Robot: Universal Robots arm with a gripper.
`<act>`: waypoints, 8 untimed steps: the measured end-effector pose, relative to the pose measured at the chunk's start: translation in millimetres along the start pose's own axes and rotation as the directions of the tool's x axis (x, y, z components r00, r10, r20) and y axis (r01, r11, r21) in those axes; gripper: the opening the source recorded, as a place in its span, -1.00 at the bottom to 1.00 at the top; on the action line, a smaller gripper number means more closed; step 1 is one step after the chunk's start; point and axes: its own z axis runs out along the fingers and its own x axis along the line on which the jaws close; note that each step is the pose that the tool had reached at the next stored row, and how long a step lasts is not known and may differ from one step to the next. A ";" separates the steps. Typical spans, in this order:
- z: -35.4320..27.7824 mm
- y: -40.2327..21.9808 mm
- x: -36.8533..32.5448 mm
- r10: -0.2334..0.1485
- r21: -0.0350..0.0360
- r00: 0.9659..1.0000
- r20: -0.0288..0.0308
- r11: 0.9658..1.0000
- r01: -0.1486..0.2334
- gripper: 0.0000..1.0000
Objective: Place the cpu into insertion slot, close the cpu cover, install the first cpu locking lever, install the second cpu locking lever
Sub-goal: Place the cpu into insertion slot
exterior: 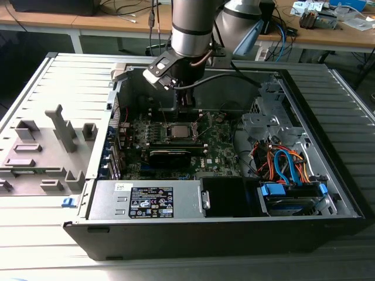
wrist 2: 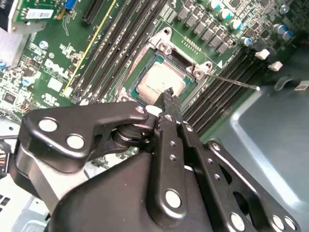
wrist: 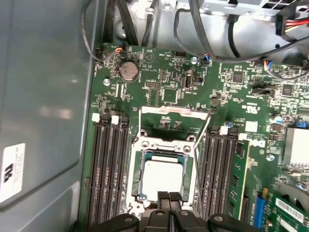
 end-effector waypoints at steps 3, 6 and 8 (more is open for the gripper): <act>-2.8 -0.1 -0.1 0.000 0.000 1.000 0.000 1.000 0.000 -0.77; -8.1 -0.4 -0.2 0.000 0.000 1.000 -0.002 1.000 0.000 -0.77; -12.8 -0.6 -0.3 0.000 0.000 1.000 -0.002 1.000 0.000 -0.77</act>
